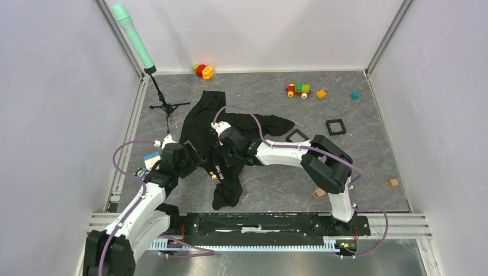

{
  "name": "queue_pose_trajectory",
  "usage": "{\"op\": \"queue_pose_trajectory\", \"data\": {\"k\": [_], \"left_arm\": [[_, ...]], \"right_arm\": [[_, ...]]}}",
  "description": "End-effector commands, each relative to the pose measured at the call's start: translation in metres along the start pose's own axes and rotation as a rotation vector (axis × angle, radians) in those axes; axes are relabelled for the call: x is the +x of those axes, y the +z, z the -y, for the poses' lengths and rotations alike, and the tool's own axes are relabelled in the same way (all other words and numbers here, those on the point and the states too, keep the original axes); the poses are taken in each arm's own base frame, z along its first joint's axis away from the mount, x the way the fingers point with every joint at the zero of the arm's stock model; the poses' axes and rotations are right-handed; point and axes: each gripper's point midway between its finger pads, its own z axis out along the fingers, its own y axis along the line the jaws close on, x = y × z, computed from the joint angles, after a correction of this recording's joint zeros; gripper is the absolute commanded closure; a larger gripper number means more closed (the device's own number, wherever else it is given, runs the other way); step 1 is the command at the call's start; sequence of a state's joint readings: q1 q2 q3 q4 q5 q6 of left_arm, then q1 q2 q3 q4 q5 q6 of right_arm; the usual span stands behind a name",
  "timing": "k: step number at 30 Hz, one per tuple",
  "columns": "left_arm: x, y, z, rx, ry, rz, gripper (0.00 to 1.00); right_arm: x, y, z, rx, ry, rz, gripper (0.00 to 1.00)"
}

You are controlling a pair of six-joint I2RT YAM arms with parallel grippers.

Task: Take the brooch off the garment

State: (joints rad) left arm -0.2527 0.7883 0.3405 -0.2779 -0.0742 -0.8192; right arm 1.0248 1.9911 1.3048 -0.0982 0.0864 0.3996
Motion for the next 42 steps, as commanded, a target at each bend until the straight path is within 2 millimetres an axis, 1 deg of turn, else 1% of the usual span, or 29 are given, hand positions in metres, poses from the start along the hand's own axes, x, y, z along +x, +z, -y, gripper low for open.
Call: {"op": "queue_pose_trajectory", "data": {"k": [1, 3, 5, 7, 10, 12, 13, 14, 15, 16, 18, 20, 21, 22, 23, 24, 26, 28, 31, 32, 34, 37, 39, 42], "left_arm": [[-0.006, 0.013, 0.024, 0.110, -0.067, -0.012, 0.17], [-0.004, 0.021, 0.025, 0.109, -0.077, -0.027, 0.18], [-0.002, 0.028, 0.029, 0.123, -0.095, -0.044, 0.18], [0.000, 0.036, 0.034, 0.140, -0.095, -0.065, 0.24], [0.004, 0.044, 0.033, 0.123, -0.091, -0.088, 0.38], [0.000, 0.047, 0.026, 0.096, -0.080, -0.059, 0.51], [-0.003, 0.047, 0.024, 0.090, -0.074, -0.036, 0.60], [-0.008, 0.047, 0.024, 0.092, -0.065, -0.012, 0.71], [-0.012, 0.046, 0.024, 0.091, -0.051, 0.010, 0.84], [-0.015, 0.046, 0.025, 0.093, -0.036, 0.020, 0.96], [-0.025, 0.046, 0.022, 0.055, -0.018, 0.048, 0.98], [-0.029, 0.044, 0.024, 0.055, -0.018, 0.054, 0.98], [-0.030, 0.042, 0.024, 0.058, -0.024, 0.060, 0.98], [-0.032, 0.041, 0.024, 0.062, -0.030, 0.071, 0.98], [-0.033, 0.039, 0.023, 0.058, -0.034, 0.082, 0.98], [-0.035, 0.037, 0.021, 0.050, -0.036, 0.092, 0.98], [-0.038, 0.033, 0.018, 0.035, -0.034, 0.108, 0.98], [-0.041, 0.028, 0.016, 0.024, -0.038, 0.123, 0.98], [-0.049, 0.016, 0.019, 0.020, -0.034, 0.147, 0.98], [-0.055, 0.009, 0.021, 0.021, -0.024, 0.161, 0.98], [-0.069, -0.005, 0.028, 0.022, 0.025, 0.195, 0.98], [-0.091, -0.024, 0.042, 0.033, 0.052, 0.253, 0.98], [-0.101, -0.024, 0.055, 0.064, 0.053, 0.267, 0.98], [-0.109, -0.007, 0.079, 0.098, 0.075, 0.220, 0.98]], "right_arm": [[-0.044, -0.032, -0.007, -0.018, 0.023, 0.154, 1.00], [-0.053, -0.049, -0.003, -0.006, 0.048, 0.220, 1.00], [-0.058, -0.063, -0.002, -0.021, 0.076, 0.275, 1.00], [-0.059, -0.071, -0.005, -0.050, 0.101, 0.302, 1.00], [-0.057, -0.078, -0.002, -0.048, 0.129, 0.319, 1.00], [-0.055, -0.087, 0.011, 0.000, 0.155, 0.345, 1.00], [-0.055, -0.096, 0.019, 0.020, 0.175, 0.373, 1.00], [-0.055, -0.104, 0.028, 0.043, 0.197, 0.403, 1.00], [-0.050, -0.112, 0.039, 0.066, 0.222, 0.424, 1.00], [-0.049, -0.121, 0.048, 0.077, 0.243, 0.451, 1.00], [-0.035, -0.132, 0.070, 0.110, 0.273, 0.460, 1.00], [-0.019, -0.142, 0.089, 0.143, 0.297, 0.456, 1.00], [-0.013, -0.150, 0.097, 0.157, 0.311, 0.462, 1.00], [-0.001, -0.155, 0.107, 0.181, 0.323, 0.456, 1.00], [0.005, -0.163, 0.114, 0.199, 0.340, 0.470, 1.00], [0.019, -0.167, 0.124, 0.229, 0.358, 0.464, 1.00], [0.039, -0.178, 0.143, 0.280, 0.396, 0.466, 1.00], [0.061, -0.189, 0.163, 0.363, 0.438, 0.459, 1.00], [0.091, -0.205, 0.192, 0.515, 0.502, 0.444, 1.00], [0.095, -0.208, 0.198, 0.535, 0.508, 0.448, 1.00], [0.092, -0.211, 0.201, 0.536, 0.506, 0.459, 1.00], [0.073, -0.214, 0.198, 0.530, 0.438, 0.454, 1.00], [0.058, -0.211, 0.197, 0.521, 0.374, 0.426, 1.00], [0.036, -0.199, 0.200, 0.483, 0.320, 0.364, 1.00]]}}
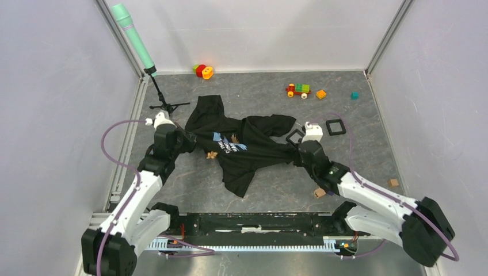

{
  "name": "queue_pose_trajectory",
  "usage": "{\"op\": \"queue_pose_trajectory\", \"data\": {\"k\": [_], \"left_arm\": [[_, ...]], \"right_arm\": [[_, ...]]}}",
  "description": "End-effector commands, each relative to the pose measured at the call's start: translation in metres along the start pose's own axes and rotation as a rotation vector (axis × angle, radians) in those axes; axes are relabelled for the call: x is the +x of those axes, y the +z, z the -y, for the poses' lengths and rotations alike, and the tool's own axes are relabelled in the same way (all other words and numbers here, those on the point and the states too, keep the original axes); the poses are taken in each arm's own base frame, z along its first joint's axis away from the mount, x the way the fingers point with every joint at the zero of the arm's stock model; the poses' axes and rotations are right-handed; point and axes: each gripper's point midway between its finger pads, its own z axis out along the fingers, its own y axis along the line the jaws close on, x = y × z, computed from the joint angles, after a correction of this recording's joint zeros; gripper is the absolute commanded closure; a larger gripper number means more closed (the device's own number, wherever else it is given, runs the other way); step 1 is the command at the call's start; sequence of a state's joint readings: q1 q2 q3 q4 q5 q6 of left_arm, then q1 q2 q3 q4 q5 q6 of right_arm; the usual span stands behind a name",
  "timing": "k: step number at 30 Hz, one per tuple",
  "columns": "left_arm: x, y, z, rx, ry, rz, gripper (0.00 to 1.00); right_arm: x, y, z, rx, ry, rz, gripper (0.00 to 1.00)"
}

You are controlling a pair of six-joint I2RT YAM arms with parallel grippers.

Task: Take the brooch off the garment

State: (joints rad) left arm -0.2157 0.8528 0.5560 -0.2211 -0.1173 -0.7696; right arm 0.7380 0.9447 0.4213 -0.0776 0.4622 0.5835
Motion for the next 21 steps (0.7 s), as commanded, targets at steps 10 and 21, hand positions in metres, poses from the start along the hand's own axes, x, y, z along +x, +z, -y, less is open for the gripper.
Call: {"op": "queue_pose_trajectory", "data": {"k": [10, 21], "left_arm": [[-0.014, 0.129, 0.049, 0.008, 0.116, -0.094, 0.98], [-0.008, 0.114, 0.058, 0.056, 0.212, -0.165, 0.30]], "right_arm": [[-0.089, 0.100, -0.015, -0.063, -0.124, -0.086, 1.00], [-0.080, 0.091, -0.077, -0.325, -0.324, -0.127, 0.35]]}}
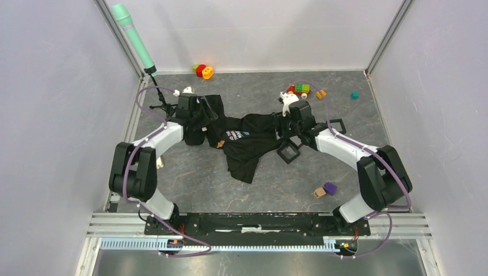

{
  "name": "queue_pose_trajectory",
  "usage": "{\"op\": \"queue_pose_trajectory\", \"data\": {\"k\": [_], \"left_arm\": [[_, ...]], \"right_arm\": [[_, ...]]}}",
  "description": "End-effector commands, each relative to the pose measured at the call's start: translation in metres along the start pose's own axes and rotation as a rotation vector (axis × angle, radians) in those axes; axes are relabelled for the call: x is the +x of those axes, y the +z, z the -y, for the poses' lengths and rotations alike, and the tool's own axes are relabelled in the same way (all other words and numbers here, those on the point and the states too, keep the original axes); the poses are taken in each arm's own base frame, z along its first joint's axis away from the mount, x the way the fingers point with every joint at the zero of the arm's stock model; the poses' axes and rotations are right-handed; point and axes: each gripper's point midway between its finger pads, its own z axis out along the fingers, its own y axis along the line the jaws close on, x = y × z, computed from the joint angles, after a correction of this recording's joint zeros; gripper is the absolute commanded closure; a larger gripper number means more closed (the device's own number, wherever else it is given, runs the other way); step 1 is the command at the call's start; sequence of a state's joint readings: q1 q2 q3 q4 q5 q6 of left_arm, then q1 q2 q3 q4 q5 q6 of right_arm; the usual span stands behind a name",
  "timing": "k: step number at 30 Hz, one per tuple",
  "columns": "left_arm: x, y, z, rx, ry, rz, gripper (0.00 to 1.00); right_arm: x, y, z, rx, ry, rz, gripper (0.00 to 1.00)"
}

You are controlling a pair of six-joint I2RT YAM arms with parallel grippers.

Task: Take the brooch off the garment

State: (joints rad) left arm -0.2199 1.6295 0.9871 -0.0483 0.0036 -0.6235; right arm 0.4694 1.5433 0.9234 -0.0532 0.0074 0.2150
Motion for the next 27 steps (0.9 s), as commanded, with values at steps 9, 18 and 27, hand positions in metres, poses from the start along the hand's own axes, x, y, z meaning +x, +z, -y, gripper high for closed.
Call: {"op": "queue_pose_trajectory", "data": {"k": [9, 18, 27], "left_arm": [[0.052, -0.076, -0.040, -0.035, -0.014, 0.021, 0.25], [0.083, -0.108, -0.035, 0.107, -0.084, 0.014, 0.28], [0.118, -0.115, -0.023, 0.248, -0.146, -0.087, 0.29]], "right_arm": [[-0.008, -0.003, -0.156, -0.398, -0.319, 0.001, 0.28], [0.032, 0.033, -0.193, -0.421, -0.404, -0.143, 0.29], [0.062, 0.033, -0.211, -0.463, -0.402, -0.211, 0.77]]}}
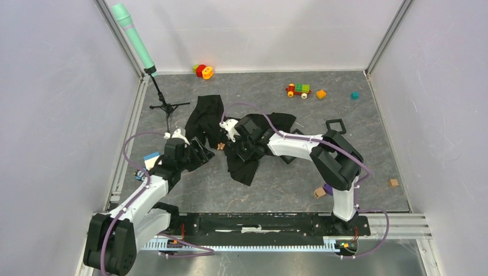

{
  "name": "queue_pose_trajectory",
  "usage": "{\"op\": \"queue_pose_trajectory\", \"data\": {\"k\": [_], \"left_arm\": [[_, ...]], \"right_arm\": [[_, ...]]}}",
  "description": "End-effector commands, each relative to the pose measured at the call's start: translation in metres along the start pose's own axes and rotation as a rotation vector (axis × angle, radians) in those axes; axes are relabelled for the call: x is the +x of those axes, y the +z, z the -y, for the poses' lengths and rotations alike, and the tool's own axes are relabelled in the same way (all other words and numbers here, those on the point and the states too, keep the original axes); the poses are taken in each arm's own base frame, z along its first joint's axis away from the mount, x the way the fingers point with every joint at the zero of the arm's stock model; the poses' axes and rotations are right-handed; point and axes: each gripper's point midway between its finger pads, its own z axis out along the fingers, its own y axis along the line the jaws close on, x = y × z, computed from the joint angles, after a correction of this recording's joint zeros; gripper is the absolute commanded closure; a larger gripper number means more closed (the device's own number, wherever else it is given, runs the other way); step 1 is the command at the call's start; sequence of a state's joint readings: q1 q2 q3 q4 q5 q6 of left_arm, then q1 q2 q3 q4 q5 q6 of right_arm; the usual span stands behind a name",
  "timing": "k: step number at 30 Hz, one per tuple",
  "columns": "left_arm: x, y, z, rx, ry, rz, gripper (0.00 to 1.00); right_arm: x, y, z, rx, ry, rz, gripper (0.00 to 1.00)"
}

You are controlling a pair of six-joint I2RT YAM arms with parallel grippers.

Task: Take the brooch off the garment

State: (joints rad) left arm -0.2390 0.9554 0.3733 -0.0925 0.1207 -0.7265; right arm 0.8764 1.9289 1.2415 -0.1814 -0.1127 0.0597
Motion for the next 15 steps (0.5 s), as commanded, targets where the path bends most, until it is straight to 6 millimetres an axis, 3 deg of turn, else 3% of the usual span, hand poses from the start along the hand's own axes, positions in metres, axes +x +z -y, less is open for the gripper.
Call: {"op": "queue_pose_trajectory", "data": {"k": [1, 5, 9, 15], "left_arm": [[0.005, -0.003, 0.030, 0.166, -0.063, -0.021, 0.29], [0.015, -0.004, 0.041, 0.256, -0.140, -0.051, 0.29], [0.020, -0.008, 0.048, 0.310, -0.233, -0.064, 0.29], [0.022, -0.016, 0.046, 0.334, -0.326, -0.032, 0.29]], "right_arm": [[-0.021, -0.009, -0.026, -0.101, 0.029, 0.069, 0.87], [-0.038, -0.044, -0.055, -0.244, 0.108, 0.186, 0.98], [-0.055, -0.080, -0.082, -0.390, 0.179, 0.275, 1.00], [-0.042, -0.090, -0.061, -0.388, 0.295, 0.289, 1.00]]}}
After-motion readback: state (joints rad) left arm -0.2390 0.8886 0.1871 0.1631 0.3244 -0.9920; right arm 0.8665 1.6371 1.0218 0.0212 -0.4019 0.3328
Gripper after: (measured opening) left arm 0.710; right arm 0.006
